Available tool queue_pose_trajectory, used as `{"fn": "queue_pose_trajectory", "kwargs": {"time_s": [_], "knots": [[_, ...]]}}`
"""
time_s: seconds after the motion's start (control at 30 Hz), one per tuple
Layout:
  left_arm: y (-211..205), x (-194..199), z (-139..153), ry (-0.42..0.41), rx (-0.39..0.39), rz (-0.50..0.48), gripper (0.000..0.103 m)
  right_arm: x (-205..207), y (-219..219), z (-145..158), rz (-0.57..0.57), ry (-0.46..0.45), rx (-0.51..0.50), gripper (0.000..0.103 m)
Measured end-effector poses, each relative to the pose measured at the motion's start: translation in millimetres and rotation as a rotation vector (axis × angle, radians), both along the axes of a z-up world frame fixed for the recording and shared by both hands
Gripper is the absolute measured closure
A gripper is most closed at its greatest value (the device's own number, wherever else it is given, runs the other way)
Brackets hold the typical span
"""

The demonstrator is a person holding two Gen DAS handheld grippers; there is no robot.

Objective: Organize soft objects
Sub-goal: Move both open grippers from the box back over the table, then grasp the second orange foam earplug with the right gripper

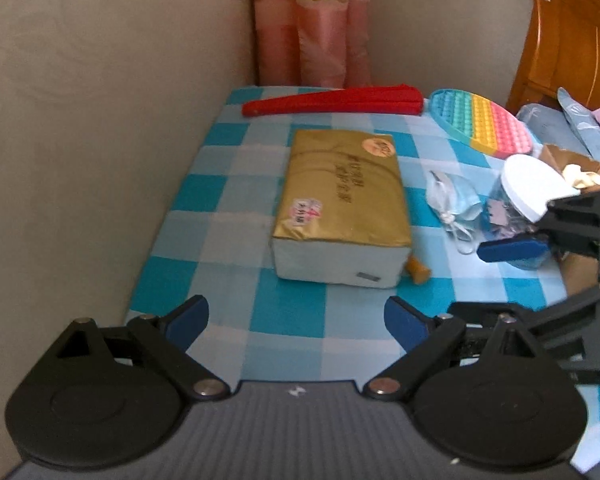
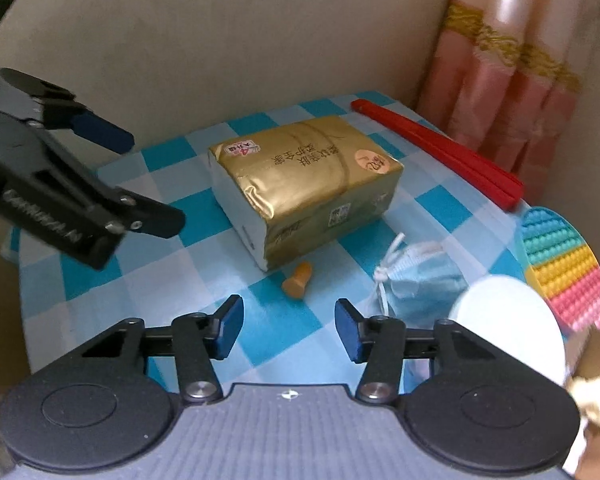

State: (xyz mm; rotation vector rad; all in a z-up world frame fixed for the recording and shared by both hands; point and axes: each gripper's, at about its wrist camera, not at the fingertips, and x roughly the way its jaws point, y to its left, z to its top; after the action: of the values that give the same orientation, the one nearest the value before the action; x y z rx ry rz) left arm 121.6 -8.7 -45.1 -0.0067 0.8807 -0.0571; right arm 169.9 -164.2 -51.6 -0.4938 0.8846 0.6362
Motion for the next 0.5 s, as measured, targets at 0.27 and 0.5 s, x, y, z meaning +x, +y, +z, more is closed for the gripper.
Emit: {"fn": "queue_pose_trajectory", "kwargs": {"time_s": [0.27, 0.5], "knots": [[12.0, 1.6, -7.4, 0.012, -0.017, 0.034, 0.009, 25.6, 14.9, -15.5, 0.038, 0.042, -0.005, 0.060], [12.5, 4.3, -13.6, 0.027, -0.022, 0.036, 0.009, 31.9, 19.8, -26.2, 0.042, 0.059, -0.025, 0.071]]}}
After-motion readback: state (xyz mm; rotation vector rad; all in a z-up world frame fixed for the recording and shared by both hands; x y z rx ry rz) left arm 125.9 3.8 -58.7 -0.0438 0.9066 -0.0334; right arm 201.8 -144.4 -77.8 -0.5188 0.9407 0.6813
